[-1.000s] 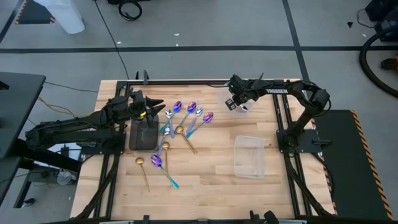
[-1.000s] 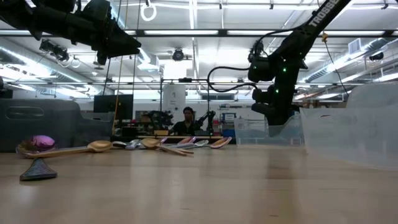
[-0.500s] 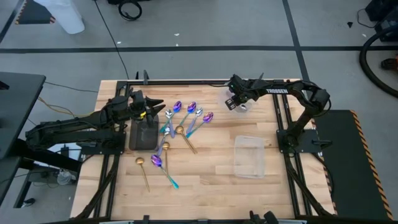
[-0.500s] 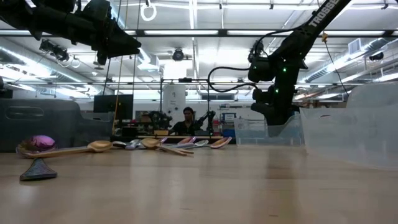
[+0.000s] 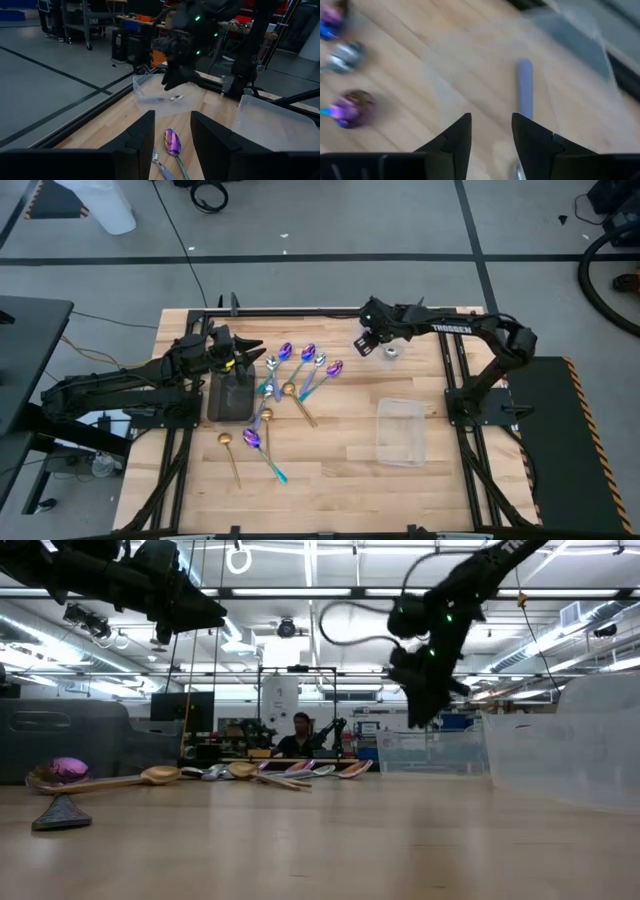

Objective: Sort silverware by color (type)
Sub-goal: Put the blue spoon into the black bin

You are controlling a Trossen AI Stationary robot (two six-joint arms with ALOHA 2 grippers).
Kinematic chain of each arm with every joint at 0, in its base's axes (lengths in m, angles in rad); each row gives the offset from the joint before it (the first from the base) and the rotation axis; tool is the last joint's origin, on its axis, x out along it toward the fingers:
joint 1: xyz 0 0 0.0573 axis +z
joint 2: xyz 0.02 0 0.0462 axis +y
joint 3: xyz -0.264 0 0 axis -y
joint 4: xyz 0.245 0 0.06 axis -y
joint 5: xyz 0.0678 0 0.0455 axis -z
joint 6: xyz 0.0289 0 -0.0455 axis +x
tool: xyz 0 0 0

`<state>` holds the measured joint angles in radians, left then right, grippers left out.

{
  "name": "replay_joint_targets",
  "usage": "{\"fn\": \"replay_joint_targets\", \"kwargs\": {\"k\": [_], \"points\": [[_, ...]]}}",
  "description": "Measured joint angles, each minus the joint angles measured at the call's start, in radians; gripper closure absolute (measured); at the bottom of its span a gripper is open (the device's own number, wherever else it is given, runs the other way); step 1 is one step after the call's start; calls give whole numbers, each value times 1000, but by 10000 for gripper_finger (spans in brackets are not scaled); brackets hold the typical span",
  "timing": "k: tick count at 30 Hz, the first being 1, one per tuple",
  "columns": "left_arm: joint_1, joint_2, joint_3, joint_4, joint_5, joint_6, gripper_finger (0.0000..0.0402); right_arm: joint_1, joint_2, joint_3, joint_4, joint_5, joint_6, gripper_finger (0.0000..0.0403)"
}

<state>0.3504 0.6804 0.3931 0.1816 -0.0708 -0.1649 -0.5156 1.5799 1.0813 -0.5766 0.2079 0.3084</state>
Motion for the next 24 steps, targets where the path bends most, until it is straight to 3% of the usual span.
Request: {"fn": "replay_joint_targets", "kwargs": {"k": [10, 16, 24], "points": [[0, -28, 0, -35, 0, 20, 267, 229, 4, 120, 56, 104, -48, 252], [0, -27, 0, -32, 0, 9, 267, 318, 32, 123, 258, -19, -99, 254], [0, -27, 0, -20, 0, -7, 267, 379, 194, 159, 307, -52, -132, 257]]}}
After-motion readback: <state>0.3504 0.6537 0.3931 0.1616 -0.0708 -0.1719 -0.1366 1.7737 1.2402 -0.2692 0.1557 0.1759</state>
